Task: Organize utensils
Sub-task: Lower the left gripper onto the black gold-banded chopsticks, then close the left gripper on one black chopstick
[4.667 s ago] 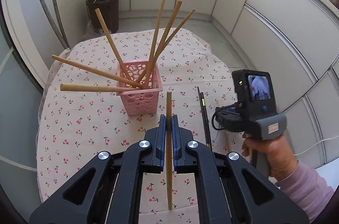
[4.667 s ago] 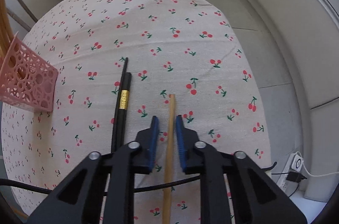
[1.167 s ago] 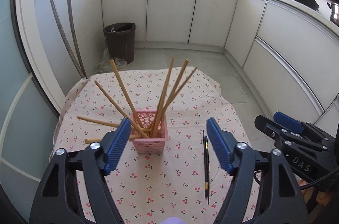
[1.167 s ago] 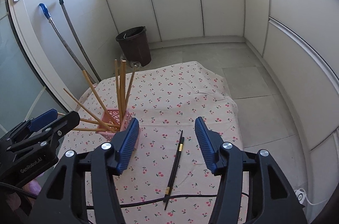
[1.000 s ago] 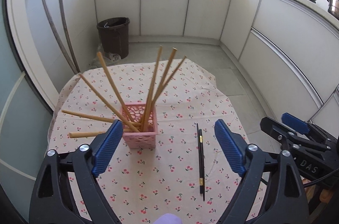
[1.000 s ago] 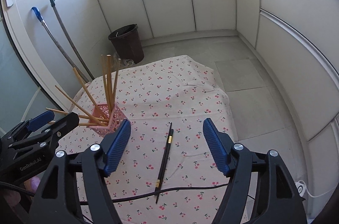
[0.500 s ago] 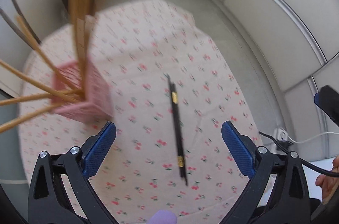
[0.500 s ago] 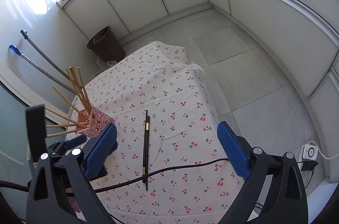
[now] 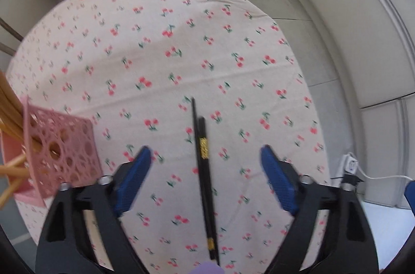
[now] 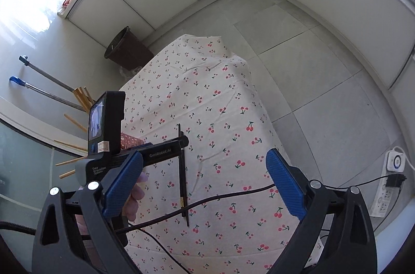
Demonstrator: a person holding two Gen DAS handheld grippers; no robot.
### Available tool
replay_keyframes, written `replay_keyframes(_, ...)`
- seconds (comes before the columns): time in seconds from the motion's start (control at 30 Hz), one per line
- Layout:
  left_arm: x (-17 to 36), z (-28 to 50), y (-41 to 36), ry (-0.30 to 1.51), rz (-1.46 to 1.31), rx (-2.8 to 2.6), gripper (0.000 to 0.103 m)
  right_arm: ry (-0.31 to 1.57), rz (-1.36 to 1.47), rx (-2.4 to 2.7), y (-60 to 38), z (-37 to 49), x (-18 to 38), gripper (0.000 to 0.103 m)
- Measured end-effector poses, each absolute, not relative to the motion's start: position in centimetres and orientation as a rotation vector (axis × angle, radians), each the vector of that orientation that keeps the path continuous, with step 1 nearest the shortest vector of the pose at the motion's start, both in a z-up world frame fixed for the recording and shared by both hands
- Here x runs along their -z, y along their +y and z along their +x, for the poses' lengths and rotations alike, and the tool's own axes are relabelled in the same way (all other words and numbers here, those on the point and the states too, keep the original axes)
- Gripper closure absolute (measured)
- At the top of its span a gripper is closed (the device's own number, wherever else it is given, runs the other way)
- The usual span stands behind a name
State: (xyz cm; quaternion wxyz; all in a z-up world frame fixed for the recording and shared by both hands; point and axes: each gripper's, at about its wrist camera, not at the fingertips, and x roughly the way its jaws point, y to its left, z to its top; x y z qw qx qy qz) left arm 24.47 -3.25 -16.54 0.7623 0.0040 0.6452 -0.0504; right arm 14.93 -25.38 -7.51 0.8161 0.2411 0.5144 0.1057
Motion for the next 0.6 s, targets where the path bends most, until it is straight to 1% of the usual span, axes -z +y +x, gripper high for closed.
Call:
replay_keyframes(0.1, 16.6, 25.0, -3.4, 1.377, 0.060, 0.048, 0.050, 1.093, 0.501, -0.229, -25.3, 15.0, 7.4, 0.010)
replay_keyframes(0.17, 16.9, 25.1, -3.2, 1.368, 0.087, 0.011, 0.053, 1.093, 0.502, -0.233, -25.4, 15.0, 7.3, 0.010)
replay_keyframes(0.37, 18.5, 25.8, -2.2, 1.384, 0.067, -0.024, 0.054, 1.111, 0.507, -0.221, -25.5, 15.2, 7.9, 0.010)
replay_keyframes(0.6, 19.9, 26.5, -2.5, 1.413, 0.032, 0.004, 0.062, 1.127, 0.505, -0.231, -25.3, 15.3, 8.3, 0.010)
